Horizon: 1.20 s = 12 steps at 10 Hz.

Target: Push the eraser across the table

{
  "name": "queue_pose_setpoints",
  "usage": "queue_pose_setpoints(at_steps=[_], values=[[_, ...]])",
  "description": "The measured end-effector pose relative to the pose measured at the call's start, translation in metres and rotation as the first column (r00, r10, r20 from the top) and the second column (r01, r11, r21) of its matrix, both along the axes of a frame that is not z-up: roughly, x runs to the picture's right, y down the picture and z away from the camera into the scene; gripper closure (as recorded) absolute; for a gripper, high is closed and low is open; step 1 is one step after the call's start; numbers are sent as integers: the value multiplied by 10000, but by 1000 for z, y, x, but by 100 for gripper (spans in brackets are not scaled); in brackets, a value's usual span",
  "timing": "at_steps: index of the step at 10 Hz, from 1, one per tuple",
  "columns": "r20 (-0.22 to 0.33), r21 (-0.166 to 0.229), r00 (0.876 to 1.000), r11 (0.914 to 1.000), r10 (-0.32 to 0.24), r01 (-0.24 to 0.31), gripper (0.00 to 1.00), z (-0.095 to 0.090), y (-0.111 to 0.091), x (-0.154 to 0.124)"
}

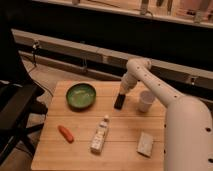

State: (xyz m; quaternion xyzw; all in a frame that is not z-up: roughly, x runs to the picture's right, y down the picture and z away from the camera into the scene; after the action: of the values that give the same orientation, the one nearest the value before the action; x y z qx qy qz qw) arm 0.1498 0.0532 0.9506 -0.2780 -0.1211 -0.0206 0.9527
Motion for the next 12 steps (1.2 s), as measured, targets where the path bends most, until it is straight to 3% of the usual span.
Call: queue_pose_setpoints(at_steps=[4,12], values=[[-370,-27,9989,9996,290,-291,100,0,12,10],[-376,-48,9989,9996,270,-272,100,-1,13,10]])
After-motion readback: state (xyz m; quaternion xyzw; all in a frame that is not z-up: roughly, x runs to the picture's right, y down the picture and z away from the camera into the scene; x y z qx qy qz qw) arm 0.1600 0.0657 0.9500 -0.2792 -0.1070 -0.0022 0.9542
